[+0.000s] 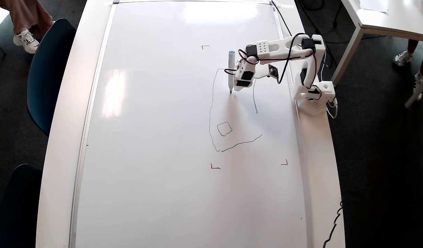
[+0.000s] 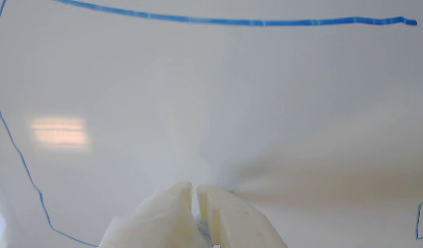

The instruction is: Draw on a whiteboard a robot head using a pen attached to the gripper

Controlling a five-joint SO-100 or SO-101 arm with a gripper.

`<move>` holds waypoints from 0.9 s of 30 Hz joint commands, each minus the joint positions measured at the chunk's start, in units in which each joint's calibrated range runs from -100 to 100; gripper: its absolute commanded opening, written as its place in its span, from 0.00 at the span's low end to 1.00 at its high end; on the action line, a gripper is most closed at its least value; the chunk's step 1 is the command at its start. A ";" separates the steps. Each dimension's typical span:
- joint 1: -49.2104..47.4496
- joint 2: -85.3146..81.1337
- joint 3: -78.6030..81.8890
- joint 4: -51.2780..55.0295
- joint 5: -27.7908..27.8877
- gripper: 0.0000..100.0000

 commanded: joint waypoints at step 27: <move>4.02 2.23 -4.43 -6.48 2.28 0.01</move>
